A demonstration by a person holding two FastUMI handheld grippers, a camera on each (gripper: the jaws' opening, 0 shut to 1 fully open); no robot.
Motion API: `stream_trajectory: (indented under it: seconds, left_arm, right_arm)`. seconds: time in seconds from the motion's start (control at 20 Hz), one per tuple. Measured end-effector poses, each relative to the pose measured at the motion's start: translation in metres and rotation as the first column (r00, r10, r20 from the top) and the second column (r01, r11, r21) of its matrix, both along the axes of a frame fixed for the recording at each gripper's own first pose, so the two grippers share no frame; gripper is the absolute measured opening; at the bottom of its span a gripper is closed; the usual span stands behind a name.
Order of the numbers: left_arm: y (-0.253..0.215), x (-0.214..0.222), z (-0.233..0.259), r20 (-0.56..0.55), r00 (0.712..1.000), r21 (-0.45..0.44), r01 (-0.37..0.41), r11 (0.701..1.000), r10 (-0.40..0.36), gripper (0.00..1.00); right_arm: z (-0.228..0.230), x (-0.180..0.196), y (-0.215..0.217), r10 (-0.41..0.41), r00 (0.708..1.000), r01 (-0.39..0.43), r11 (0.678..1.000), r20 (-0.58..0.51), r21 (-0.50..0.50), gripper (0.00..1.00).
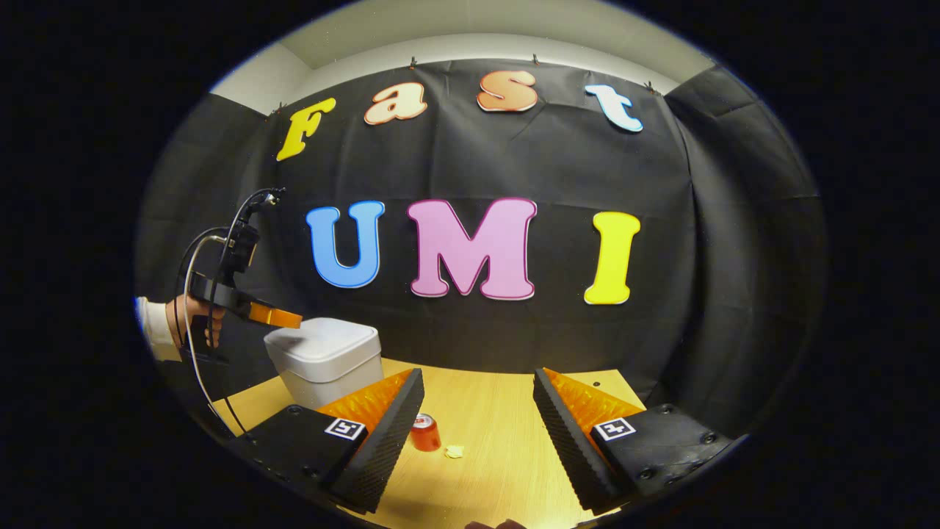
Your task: Press the lid of the desktop garbage bin to open it, pick up the crumpled paper on the desktop and throw it into the bin, then pick up the pop can on the desktop and drop it into the bin, and finally close the garbage bin lid.
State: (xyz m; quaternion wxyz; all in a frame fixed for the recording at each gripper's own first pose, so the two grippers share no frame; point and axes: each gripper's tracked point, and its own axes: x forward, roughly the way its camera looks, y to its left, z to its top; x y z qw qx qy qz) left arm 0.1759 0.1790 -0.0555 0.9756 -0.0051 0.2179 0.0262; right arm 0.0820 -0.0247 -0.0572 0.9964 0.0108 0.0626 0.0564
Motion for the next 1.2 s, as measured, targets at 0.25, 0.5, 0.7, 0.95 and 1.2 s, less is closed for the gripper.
stream_trajectory:
  seconds: [0.25,0.5,0.7,0.95,1.2]
  left_arm:
    - [0.003,0.014,-0.020,-0.081,0.997,0.020,-0.002,1.000,0.003,0.06]
    - [0.003,0.011,-0.030,-0.147,0.989,-0.136,-0.031,0.990,0.011,0.06]
    - [0.014,0.015,-0.017,-0.055,0.998,-0.101,-0.019,0.995,0.014,0.06]
    - [-0.002,0.018,0.010,0.008,0.998,-0.038,0.064,0.997,-0.064,0.06]
    - [-0.012,0.021,0.058,0.136,0.983,0.037,0.117,0.992,-0.121,0.06]
  right_arm:
    - [-0.049,0.042,-0.015,0.057,0.991,-0.049,0.996,-0.117,0.074,0.96]
    - [-0.064,0.068,-0.026,0.041,0.987,-0.027,0.995,-0.157,0.093,0.98]
    - [-0.079,0.075,-0.020,0.033,0.975,-0.015,0.997,-0.220,0.081,0.98]
    - [-0.076,0.073,-0.009,0.009,0.976,-0.003,1.000,-0.218,0.031,0.98]
    - [-0.097,0.074,0.014,0.024,0.953,-0.011,0.999,-0.302,0.043,0.98]
